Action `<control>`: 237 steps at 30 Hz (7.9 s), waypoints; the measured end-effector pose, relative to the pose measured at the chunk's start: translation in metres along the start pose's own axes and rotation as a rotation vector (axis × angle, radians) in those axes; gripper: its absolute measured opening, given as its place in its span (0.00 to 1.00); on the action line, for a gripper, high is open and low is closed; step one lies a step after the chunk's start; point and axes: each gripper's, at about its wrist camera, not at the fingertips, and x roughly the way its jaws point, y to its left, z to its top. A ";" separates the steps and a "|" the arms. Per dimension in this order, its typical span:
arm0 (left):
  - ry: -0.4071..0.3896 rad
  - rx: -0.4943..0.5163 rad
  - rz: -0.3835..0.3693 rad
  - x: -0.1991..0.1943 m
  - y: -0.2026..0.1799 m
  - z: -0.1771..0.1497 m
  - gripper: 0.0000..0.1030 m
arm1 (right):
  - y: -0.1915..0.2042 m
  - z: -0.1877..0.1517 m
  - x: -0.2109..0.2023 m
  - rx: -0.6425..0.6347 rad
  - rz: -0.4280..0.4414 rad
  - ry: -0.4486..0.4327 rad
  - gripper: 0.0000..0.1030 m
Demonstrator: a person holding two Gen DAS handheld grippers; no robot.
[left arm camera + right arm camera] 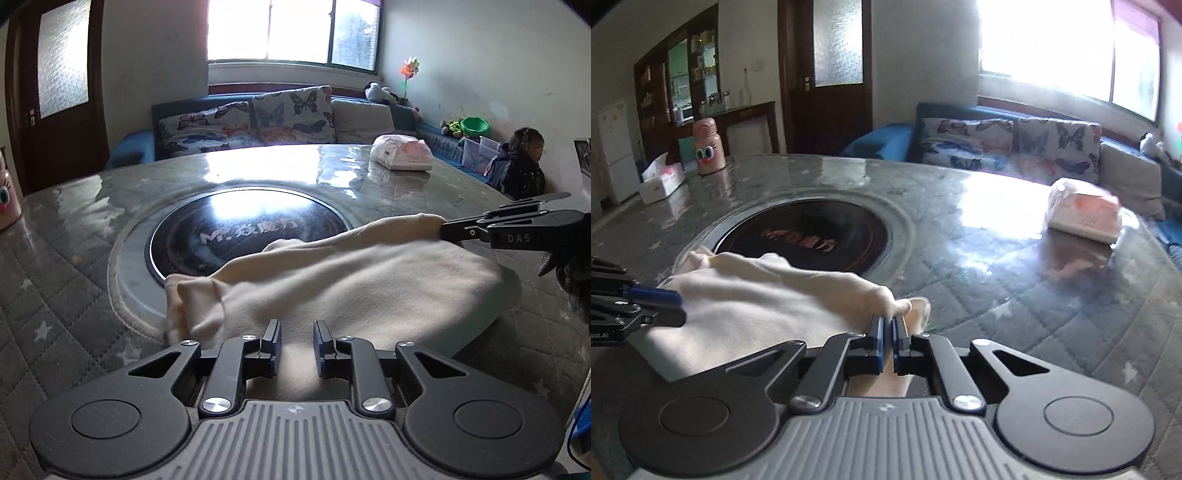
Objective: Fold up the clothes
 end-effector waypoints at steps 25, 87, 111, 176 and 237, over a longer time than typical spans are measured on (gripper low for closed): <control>0.032 -0.172 0.057 0.014 0.057 0.015 0.40 | 0.026 -0.022 -0.014 -0.091 0.089 0.026 0.08; -0.028 0.001 0.101 -0.014 -0.012 -0.015 0.39 | 0.120 -0.021 -0.012 -0.325 0.204 -0.029 0.49; -0.033 -0.032 0.131 -0.030 -0.005 -0.026 0.41 | 0.069 -0.033 -0.040 -0.174 0.095 -0.025 0.46; 0.118 -0.469 0.058 -0.019 0.065 -0.004 0.63 | -0.022 -0.007 0.027 0.221 0.160 0.080 0.38; -0.056 -0.787 0.456 -0.164 0.268 -0.082 0.17 | 0.276 0.121 0.137 -0.213 0.507 0.094 0.15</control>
